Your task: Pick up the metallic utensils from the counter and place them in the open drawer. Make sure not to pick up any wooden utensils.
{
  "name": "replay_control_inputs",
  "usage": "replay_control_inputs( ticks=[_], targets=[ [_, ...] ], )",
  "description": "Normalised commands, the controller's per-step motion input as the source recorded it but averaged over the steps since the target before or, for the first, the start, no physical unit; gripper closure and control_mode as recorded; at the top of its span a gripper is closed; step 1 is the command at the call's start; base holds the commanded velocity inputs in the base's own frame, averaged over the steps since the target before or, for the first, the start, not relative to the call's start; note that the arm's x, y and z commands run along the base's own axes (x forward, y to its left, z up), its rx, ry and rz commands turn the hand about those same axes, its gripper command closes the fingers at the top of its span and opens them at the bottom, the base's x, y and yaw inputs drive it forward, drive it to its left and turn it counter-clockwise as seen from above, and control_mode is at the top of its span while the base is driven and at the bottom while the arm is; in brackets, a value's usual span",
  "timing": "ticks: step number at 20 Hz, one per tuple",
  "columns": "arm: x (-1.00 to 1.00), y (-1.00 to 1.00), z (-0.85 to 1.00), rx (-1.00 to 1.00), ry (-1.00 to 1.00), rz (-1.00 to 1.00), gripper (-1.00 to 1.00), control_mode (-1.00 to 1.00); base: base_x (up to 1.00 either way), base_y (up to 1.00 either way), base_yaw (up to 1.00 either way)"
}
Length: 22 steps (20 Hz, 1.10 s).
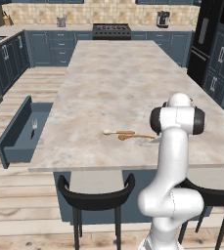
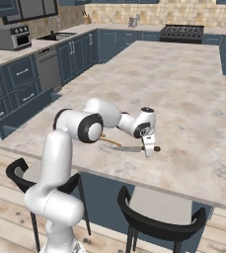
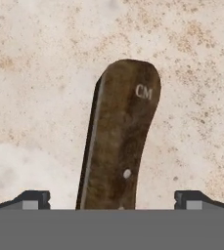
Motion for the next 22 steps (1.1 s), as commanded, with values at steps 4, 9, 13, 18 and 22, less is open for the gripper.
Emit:
replay_control_inputs(
  ticks=[4, 9, 13, 18, 22],
  targets=[
    [0.26, -0.20, -0.31, 0.02, 0.04, 0.07, -1.00, -1.00, 0.00, 0.00, 0.00],
    [0.12, -0.03, -0.49, 0.05, 0.01, 0.04, 1.00, -1.00, 0.00, 0.00, 0.00],
    [-0.05, -0.10, -0.95, 0.24, -0.29, 0.00, 1.00, -1.00, 0.00, 0.00, 0.00],
    [-0.17, 0.03, -0.96, 0.19, -0.34, -0.05, 1.00, -1.00, 0.00, 0.00, 0.00],
    [-0.34, 0.63, -0.44, -0.04, -0.03, -0.12, 1.00, -1.00, 0.00, 0.00, 0.00]
  ],
)
